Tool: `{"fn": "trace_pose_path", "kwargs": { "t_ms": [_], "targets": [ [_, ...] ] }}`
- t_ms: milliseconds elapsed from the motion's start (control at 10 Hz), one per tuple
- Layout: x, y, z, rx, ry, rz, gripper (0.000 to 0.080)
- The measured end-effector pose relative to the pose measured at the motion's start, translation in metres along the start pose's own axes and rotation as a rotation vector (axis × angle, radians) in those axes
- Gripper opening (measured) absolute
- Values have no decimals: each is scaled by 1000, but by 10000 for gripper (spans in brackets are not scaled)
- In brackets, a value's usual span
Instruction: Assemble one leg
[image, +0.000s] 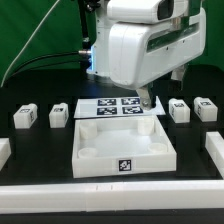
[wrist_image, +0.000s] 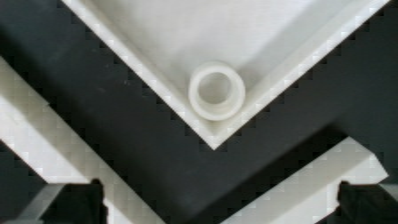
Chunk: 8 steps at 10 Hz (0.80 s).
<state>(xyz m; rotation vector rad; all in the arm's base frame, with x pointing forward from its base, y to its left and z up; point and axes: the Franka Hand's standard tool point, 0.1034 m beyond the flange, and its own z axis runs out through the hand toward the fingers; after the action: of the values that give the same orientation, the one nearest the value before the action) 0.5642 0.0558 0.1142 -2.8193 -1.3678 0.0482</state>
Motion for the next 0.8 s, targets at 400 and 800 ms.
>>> {"fn": "trace_pose_path", "kwargs": {
  "t_ms": [400,800],
  "targets": [
    [0,0,1,1,-1,0,650],
    [0,0,1,2,-1,0,650]
  ]
}}
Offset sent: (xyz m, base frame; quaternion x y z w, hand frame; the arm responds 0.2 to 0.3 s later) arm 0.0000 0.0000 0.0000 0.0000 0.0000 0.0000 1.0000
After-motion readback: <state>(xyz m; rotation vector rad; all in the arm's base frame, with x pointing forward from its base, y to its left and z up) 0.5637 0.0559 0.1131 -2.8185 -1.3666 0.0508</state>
